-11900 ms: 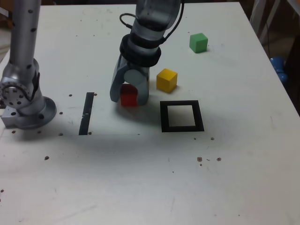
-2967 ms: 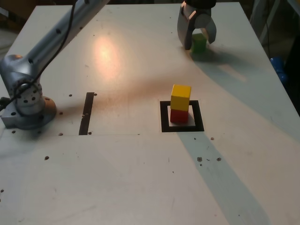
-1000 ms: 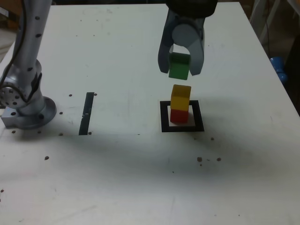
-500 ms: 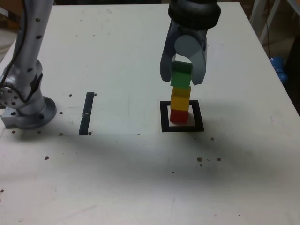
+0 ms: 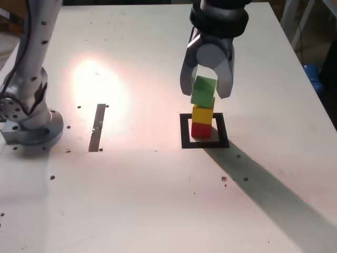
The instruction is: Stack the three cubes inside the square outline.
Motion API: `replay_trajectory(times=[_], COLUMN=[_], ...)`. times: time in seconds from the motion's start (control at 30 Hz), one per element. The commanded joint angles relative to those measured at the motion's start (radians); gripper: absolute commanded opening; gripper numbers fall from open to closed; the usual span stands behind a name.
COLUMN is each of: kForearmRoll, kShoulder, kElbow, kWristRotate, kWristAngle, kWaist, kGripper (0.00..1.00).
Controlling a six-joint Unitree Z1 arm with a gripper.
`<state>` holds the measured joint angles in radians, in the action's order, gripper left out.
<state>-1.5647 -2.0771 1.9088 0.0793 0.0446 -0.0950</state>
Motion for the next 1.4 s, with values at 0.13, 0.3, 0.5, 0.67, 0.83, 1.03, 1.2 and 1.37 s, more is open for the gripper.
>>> replay_trajectory(times=[0.13, 0.3, 0.5, 0.67, 0.83, 1.03, 1.2, 1.37], kForearmRoll=[-0.002, -0.005, -0.008, -0.008, -0.003, 0.037, 0.08, 0.149], kShoulder=[-0.001, 0.011, 0.058, 0.125, 0.204, 0.307, 0.378, 0.439], kElbow=[-0.007, -0.012, -0.048, -0.119, -0.233, -0.405, -0.535, -0.676], kWristRotate=[0.002, 0.002, -0.005, -0.021, -0.049, -0.088, -0.11, -0.129], kWristAngle=[-0.002, 0.002, 0.017, 0.039, 0.071, 0.082, 0.078, 0.065], kWaist=[-0.002, -0.002, -0.002, -0.002, -0.002, -0.002, -0.002, -0.002], kGripper=[0.99, 1.0, 1.0, 1.0, 1.0, 1.0, 1.0, 1.0])
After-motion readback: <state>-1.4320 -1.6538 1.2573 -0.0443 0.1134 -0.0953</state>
